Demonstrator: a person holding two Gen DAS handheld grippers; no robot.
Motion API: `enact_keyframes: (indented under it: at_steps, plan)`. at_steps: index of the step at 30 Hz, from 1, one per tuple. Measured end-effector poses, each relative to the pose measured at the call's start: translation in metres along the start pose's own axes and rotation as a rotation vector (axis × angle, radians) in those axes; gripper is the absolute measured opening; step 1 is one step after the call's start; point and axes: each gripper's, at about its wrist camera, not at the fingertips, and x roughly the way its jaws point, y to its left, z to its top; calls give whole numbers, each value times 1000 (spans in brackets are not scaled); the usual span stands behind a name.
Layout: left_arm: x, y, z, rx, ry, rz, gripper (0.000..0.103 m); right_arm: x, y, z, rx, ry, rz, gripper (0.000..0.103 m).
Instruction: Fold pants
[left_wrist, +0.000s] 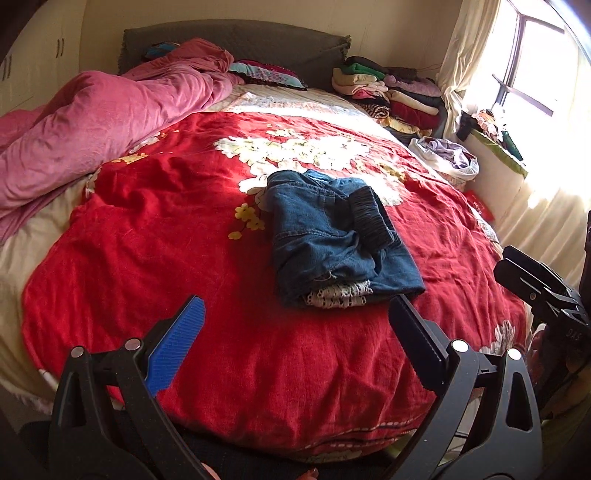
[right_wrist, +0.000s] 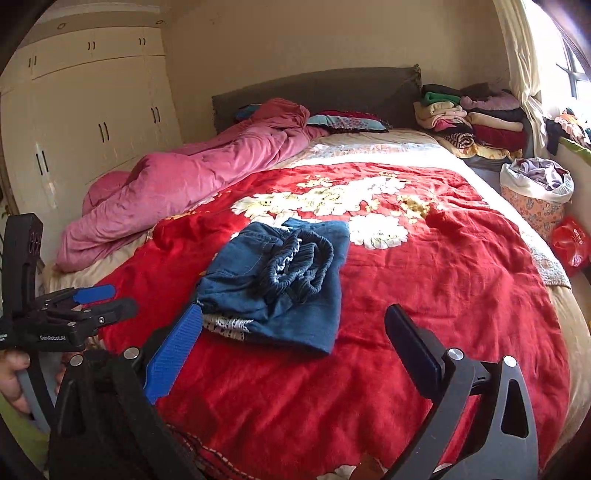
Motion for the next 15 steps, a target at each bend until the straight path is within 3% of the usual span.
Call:
enact_keyframes:
  at_steps: [15]
  plan:
    - [6, -7, -37, -16, 54, 49, 93, -6, 11, -43, -7, 46, -75, 98]
